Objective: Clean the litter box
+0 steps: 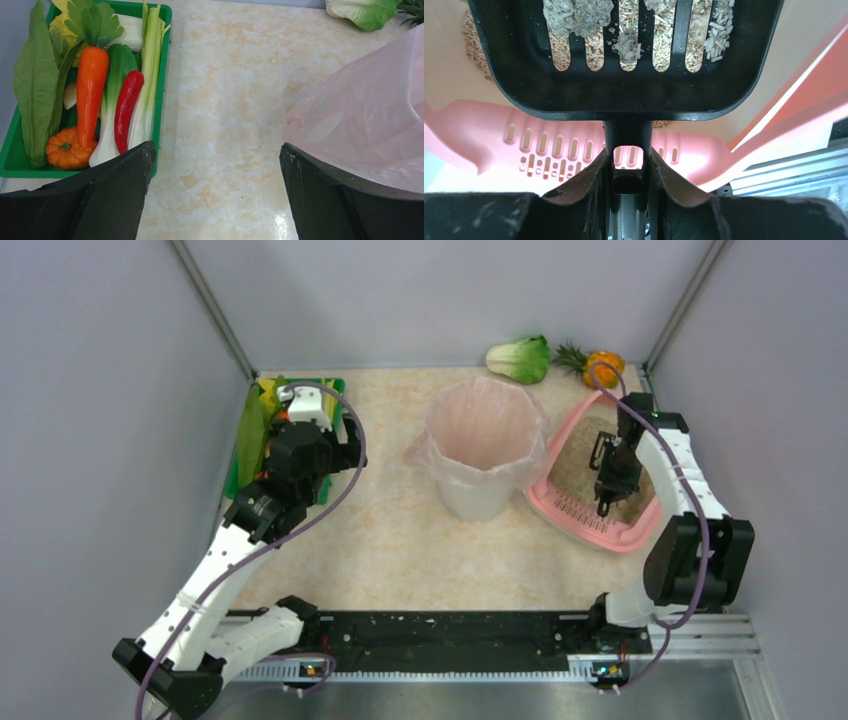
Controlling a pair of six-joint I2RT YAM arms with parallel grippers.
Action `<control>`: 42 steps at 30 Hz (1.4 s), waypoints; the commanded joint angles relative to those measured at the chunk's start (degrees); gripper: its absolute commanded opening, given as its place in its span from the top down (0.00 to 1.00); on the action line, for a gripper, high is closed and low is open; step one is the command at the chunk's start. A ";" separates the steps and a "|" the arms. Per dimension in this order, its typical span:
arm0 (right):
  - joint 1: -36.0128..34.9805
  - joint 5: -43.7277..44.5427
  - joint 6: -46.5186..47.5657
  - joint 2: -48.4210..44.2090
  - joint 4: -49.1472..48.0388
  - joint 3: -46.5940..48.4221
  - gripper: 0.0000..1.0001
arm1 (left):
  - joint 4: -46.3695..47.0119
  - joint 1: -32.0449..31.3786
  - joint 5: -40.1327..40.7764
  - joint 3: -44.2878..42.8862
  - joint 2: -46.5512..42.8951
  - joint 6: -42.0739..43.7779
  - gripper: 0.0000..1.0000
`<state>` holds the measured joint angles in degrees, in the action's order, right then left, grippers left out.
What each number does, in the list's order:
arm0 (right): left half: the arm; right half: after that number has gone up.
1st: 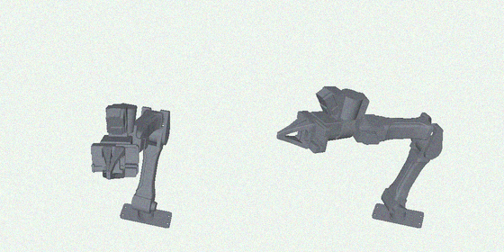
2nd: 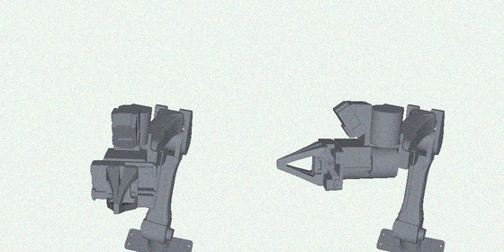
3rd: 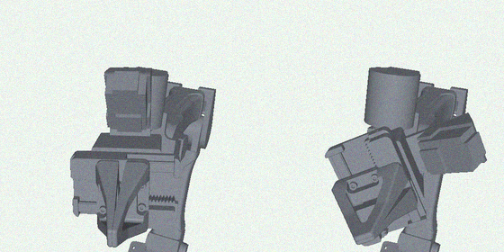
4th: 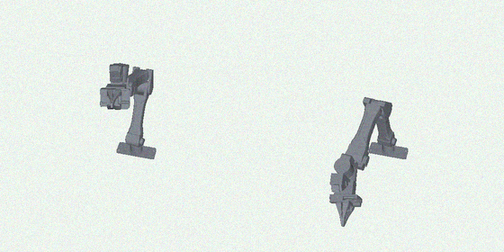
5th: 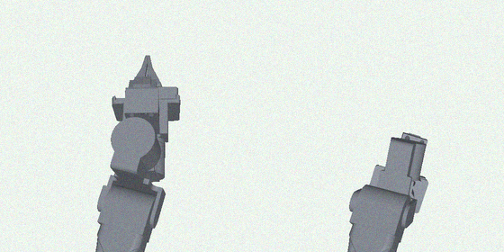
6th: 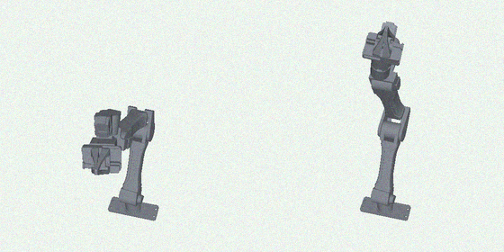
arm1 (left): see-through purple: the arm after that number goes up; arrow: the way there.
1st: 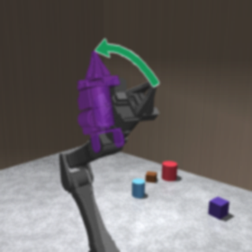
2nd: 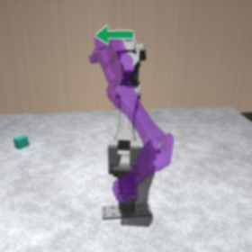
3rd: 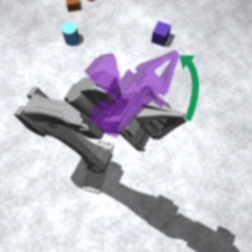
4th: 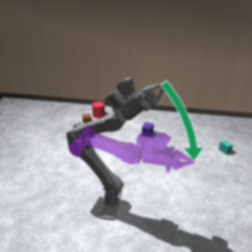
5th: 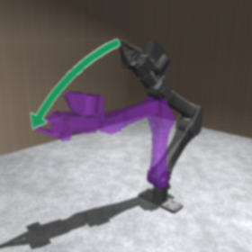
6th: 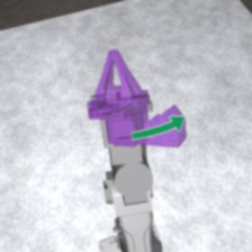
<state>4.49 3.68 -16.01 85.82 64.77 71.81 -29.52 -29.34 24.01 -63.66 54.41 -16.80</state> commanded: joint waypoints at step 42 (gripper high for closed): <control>-34.97 19.77 7.02 9.25 21.26 53.93 1.00 | 4.20 0.25 3.30 -3.07 -0.93 2.12 0.01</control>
<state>-25.98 16.53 -10.17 93.43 85.36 123.26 -28.05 -29.34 26.24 -66.35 54.61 -15.27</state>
